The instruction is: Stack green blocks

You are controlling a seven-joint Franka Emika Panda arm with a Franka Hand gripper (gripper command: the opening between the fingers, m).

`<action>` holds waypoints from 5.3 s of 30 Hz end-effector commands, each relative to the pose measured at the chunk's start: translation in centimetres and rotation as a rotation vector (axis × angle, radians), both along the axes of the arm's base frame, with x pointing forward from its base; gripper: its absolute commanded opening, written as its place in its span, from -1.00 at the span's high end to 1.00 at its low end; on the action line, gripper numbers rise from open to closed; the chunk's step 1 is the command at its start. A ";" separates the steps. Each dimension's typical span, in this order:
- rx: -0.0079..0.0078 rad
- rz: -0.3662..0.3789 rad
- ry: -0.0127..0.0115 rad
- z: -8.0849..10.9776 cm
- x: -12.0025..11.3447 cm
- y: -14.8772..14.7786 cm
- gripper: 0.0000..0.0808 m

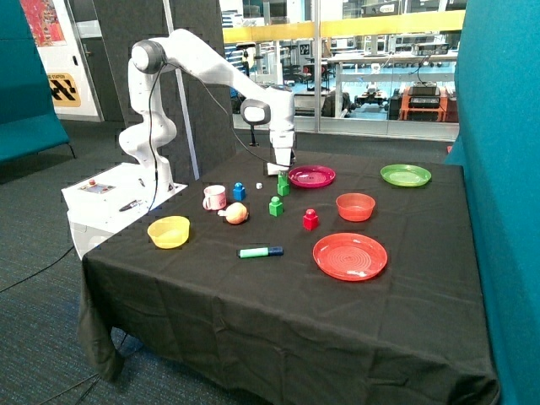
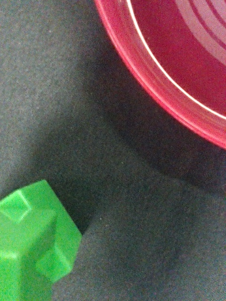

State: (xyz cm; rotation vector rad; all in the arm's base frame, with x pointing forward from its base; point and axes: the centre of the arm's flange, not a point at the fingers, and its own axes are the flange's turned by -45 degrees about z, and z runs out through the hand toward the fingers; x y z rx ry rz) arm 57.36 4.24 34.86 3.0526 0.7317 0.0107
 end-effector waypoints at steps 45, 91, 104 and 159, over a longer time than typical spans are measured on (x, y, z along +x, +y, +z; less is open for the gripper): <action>0.0014 -0.155 0.0071 5.6 -0.1 -9.3 -0.18; 0.0017 -0.223 0.0071 2.1 0.1 -15.2 -0.07; 0.0016 -0.210 0.0071 0.5 0.6 -15.4 0.02; 0.0016 -0.203 0.0071 -2.8 3.0 -14.8 0.08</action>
